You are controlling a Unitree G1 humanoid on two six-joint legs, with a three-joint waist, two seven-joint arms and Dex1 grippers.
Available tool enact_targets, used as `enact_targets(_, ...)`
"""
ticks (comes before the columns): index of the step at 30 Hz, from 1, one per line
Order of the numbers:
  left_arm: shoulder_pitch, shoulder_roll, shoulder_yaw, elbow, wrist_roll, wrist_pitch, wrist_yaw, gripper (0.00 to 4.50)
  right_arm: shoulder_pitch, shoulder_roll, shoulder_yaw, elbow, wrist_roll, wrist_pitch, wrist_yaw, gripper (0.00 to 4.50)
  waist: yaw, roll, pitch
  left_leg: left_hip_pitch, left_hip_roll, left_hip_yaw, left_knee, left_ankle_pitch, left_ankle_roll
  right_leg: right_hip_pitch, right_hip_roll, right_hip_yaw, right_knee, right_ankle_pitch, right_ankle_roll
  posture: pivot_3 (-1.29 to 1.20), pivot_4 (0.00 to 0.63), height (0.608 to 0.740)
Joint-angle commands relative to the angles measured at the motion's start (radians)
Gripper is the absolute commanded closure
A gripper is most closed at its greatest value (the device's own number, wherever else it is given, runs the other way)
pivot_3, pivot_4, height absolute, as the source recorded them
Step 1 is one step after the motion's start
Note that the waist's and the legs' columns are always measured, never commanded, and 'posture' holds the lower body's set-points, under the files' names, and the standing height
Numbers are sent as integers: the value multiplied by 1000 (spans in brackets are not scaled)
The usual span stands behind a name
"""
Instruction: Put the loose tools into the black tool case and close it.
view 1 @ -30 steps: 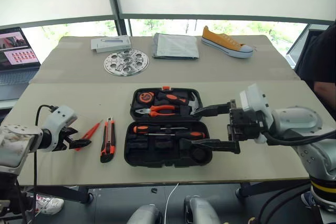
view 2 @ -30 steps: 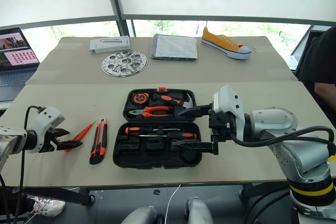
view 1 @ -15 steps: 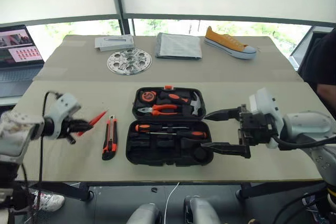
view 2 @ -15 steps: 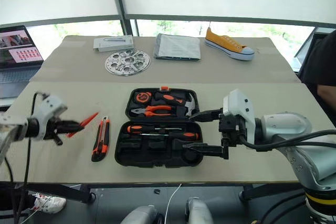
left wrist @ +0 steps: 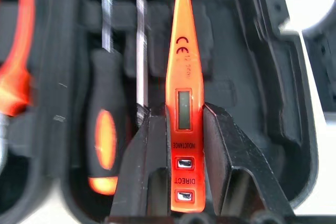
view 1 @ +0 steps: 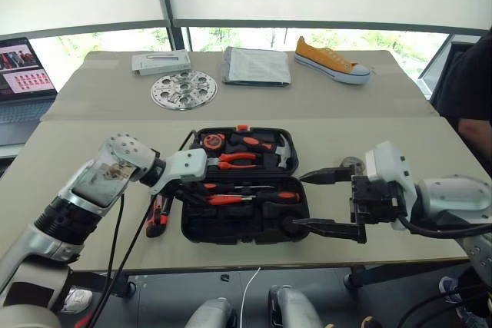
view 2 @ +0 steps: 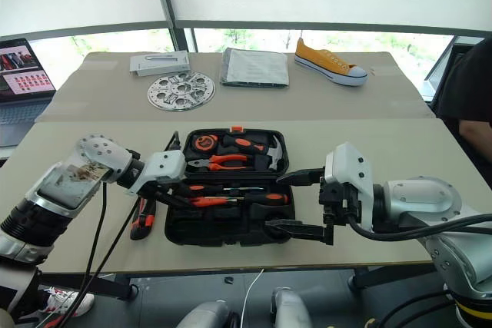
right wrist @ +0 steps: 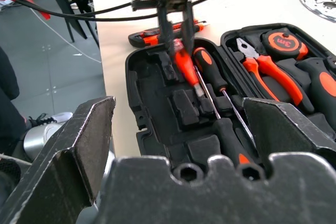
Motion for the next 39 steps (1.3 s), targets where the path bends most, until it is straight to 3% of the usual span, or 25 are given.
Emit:
enact_targets(1,-30,-17,-26,-25,35,47,1,4082,13,3,-42,-43,28,-11,-31,0,2,0,0,0,0,0,1,0,0,0,0,0,0,0,0,0,150,740)
enact_targets(16,-53,-72,-60,18,98,112,6,4082,30,6,-48,-52,48,-30,-81,0,2,0,0,0,0,0,3,0,1,1,0,0,0,0,0,0,150,740)
enact_targets(18,-52,-66,-46,2,83,118,-12,3082,32,6,-45,-51,45,-33,-81,0,2,0,0,0,0,0,3,0,1,0,0,0,0,0,0,0,150,740)
enact_targets(19,-52,-64,-38,-6,74,128,-17,2917,33,6,-44,-51,44,-35,-81,0,2,0,0,0,0,0,3,0,1,0,0,0,1,0,0,0,150,740)
enact_targets(26,-55,-44,123,-75,-110,251,-54,508,43,9,-34,-53,44,-39,-75,0,1,0,0,-1,0,0,3,0,1,0,0,0,1,0,0,0,150,740)
enact_targets(29,-29,-58,186,-57,-144,231,-13,508,46,9,-31,-48,39,-42,-73,0,1,0,0,0,0,0,3,0,1,0,0,0,1,0,0,0,150,740)
enact_targets(30,-15,-72,201,-38,-142,217,16,739,47,9,-30,-47,38,-43,-73,0,1,0,0,0,0,0,4,0,1,0,0,0,1,0,0,0,150,740)
enact_targets(32,21,-97,216,-5,-134,172,60,1273,49,10,-27,-45,34,-45,-72,0,1,0,0,0,0,0,4,0,1,0,0,0,1,0,0,0,150,740)
enact_targets(39,136,-176,237,12,-139,102,157,3878,55,7,-26,-42,30,-50,-72,0,4,0,0,0,0,0,4,0,1,1,0,-1,1,0,0,0,150,740)
